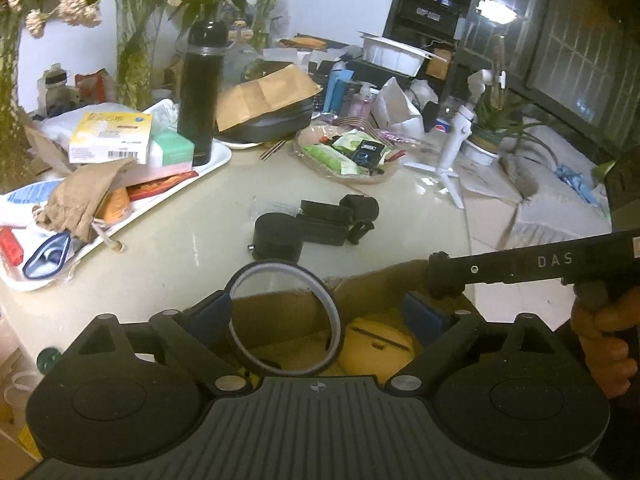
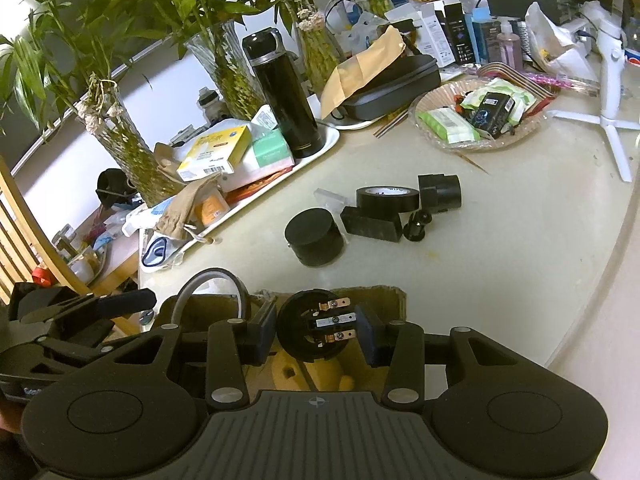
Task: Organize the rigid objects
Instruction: 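Carry the ring over the cardboard box with the left tool while the right tool opens, dropping the plug, then lower the clear ring into the cardboard box and open the left tool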
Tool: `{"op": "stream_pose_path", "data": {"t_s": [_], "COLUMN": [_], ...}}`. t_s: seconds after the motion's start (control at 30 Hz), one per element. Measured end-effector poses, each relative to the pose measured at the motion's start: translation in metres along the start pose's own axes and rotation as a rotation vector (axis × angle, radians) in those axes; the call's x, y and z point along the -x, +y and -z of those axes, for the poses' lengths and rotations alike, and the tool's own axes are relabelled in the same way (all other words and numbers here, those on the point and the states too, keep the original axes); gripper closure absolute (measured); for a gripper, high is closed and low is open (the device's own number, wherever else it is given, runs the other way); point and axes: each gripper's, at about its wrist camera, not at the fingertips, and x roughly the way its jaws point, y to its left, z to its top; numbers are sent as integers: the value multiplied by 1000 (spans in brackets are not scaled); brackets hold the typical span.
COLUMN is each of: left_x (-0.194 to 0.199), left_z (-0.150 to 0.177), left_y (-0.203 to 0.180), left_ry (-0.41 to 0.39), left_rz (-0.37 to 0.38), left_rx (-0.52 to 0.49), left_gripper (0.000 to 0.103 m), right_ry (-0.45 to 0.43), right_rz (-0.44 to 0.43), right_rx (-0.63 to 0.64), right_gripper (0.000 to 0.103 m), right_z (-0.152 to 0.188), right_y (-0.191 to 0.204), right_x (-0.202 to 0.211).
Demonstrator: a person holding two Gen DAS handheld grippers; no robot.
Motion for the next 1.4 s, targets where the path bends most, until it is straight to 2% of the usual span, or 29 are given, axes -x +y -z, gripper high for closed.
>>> {"op": "stream_pose_path", "data": {"t_s": [0.4, 0.57, 0.7, 0.77, 0.9, 1.1, 1.2, 1.4], "left_x": [23, 23, 22, 21, 19, 12, 2, -18], "left_z": [7, 6, 6, 6, 8, 7, 6, 4], "left_y": [26, 33, 29, 27, 24, 21, 18, 20], "left_ry": [13, 10, 3, 1, -5, 6, 27, 69], "left_rz": [-120, -151, -159, -150, -123, -86, -72, -96], "left_rx": [145, 175, 154, 142, 126, 114, 103, 111], "left_gripper": [9, 9, 9, 10, 10, 32, 39, 40], "right_ry": [29, 97, 94, 83, 57, 7, -9, -23], "right_rz": [-26, -82, -99, -101, -94, -76, -71, -67], "right_rx": [34, 84, 145, 145, 113, 59, 30, 10], "right_gripper": [57, 55, 25, 19, 18, 18, 18, 18], "right_z": [12, 18, 21, 20, 16, 11, 9, 8], "right_y": [7, 15, 25, 26, 20, 9, 4, -1], "right_x": [7, 2, 4, 6, 9, 15, 18, 20]}}
